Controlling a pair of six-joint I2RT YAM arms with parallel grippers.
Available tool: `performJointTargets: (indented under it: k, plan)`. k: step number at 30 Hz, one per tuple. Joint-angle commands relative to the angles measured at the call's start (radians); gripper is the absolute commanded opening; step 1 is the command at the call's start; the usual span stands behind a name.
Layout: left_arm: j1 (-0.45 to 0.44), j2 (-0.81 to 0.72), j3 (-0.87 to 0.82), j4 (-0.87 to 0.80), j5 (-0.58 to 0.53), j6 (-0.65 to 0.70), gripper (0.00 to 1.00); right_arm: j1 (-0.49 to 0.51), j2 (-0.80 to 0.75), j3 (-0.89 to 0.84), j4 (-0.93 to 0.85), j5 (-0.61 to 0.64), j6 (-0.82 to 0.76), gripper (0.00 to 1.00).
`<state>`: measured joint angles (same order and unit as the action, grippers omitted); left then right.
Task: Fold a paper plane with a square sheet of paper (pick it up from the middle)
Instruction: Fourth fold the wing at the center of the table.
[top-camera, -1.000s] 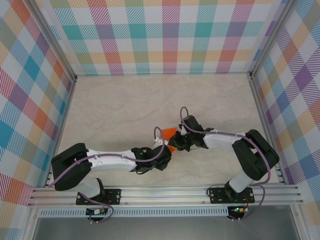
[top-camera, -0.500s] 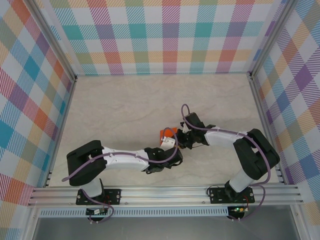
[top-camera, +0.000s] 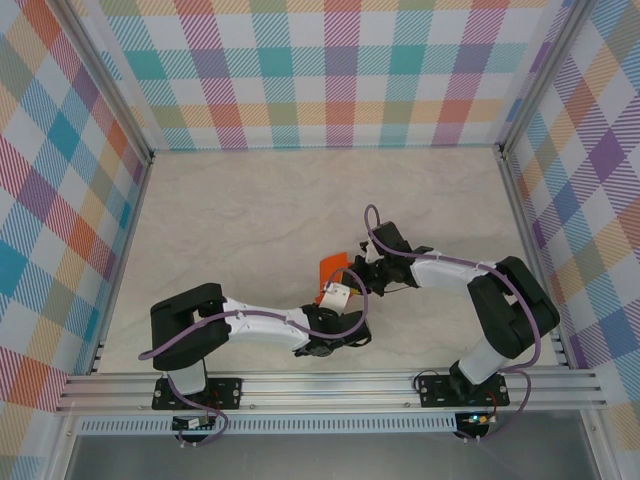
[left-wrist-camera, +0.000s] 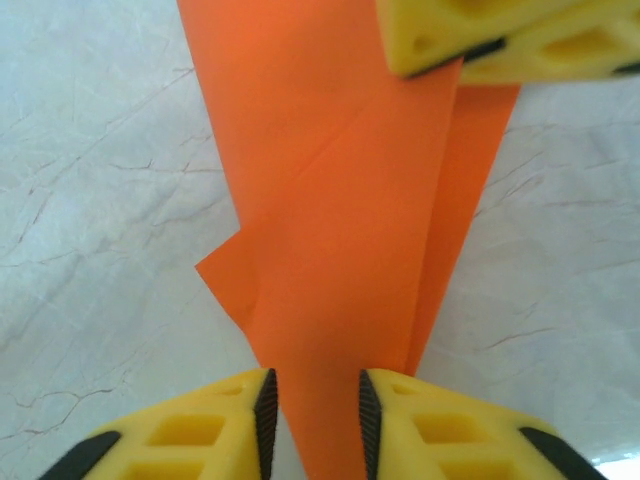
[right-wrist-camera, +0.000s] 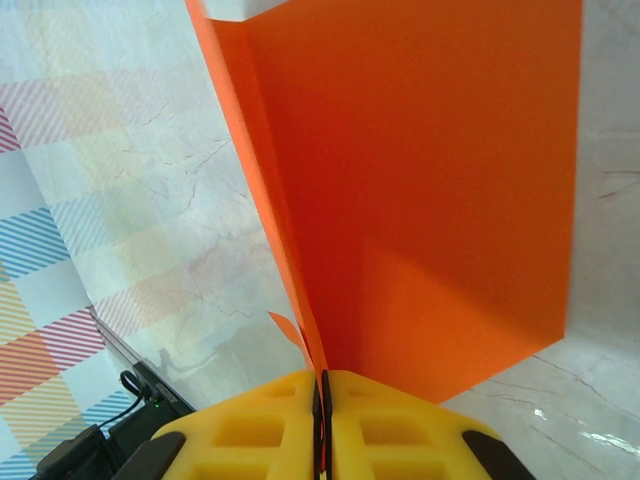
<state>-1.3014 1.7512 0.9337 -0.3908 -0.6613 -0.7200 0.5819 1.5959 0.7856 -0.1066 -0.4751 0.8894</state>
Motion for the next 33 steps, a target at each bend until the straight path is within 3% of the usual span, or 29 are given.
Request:
performJointTargets:
  k: [1,9,17,24,28,33]
  plan:
    - [-0.009,-0.042,-0.032,0.019,0.007,-0.014,0.25,-0.010,0.003,0.020,-0.004,-0.031,-0.026,0.11]
    - [-0.004,-0.078,-0.068,0.059,0.033,0.024,0.10,-0.012,-0.011,0.021,-0.017,-0.037,-0.035,0.13]
    - [0.032,-0.217,-0.195,0.182,0.128,0.134,0.02,-0.013,-0.024,0.026,-0.045,-0.034,-0.044,0.25]
    - [0.066,-0.366,-0.326,0.230,0.219,0.217,0.02,-0.013,-0.026,0.022,-0.045,-0.054,-0.038,0.33]
    - [0.075,-0.427,-0.343,0.221,0.242,0.236,0.06,-0.013,-0.017,0.029,-0.041,-0.053,-0.044,0.27]
    - [0.127,-0.470,-0.343,0.210,0.284,0.200,0.14,-0.008,0.043,0.054,-0.019,-0.110,-0.087,0.27]
